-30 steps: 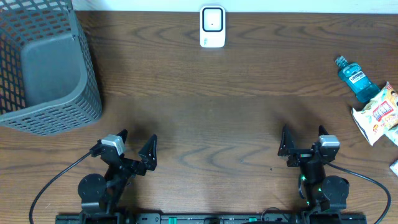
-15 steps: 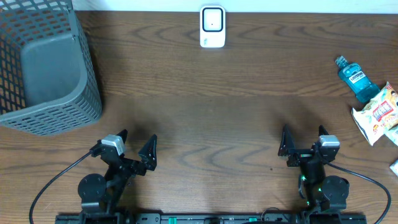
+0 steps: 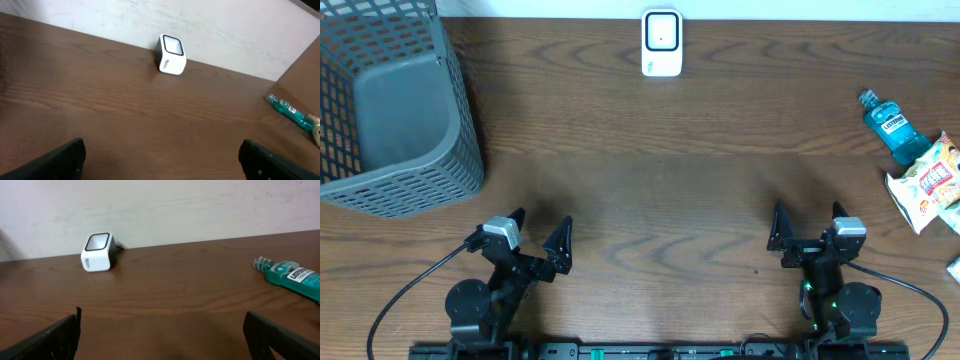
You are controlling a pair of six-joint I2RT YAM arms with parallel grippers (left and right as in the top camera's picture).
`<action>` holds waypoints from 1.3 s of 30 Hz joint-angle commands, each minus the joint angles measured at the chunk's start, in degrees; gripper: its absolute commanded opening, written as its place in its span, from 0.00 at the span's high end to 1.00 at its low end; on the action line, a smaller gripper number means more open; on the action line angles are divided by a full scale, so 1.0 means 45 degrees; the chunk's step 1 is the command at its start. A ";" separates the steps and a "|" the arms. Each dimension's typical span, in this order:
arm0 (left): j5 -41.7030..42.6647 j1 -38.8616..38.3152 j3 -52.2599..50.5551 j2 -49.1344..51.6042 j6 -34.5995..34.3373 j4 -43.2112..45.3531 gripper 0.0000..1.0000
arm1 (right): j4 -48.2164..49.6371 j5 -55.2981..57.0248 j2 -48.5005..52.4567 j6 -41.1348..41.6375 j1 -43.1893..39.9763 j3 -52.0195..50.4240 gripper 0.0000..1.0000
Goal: Scan the item barcode
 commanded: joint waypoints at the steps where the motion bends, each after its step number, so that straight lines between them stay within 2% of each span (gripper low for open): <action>1: -0.0063 -0.0039 0.0126 -0.0078 0.0170 0.0010 0.02 | -0.0019 0.0068 -0.0083 0.0087 -0.0015 -0.0034 0.01; 24: -0.0063 -0.0039 0.0112 -0.0097 0.0165 0.0010 0.02 | -0.0019 0.0068 -0.0083 0.0087 -0.0015 -0.0034 0.01; 27: -0.0141 -0.0039 -0.0019 -0.0102 0.0165 0.0733 0.02 | -0.0019 0.0068 -0.0083 0.0087 -0.0015 -0.0034 0.01; 30: -0.0801 -0.0053 -0.0282 -0.0102 0.0160 0.1773 0.02 | -0.0024 0.0068 -0.0083 0.0087 -0.0015 -0.0034 0.01; 34: -0.2574 -0.0053 -0.0510 -0.0102 0.0063 0.1710 0.02 | -0.0019 0.0068 -0.0083 0.0087 -0.0015 -0.0034 0.01; 39: -0.5508 -0.0053 -0.0831 -0.0102 -0.1156 0.1685 0.02 | -0.0024 0.0068 -0.0083 0.0087 -0.0015 -0.0034 0.01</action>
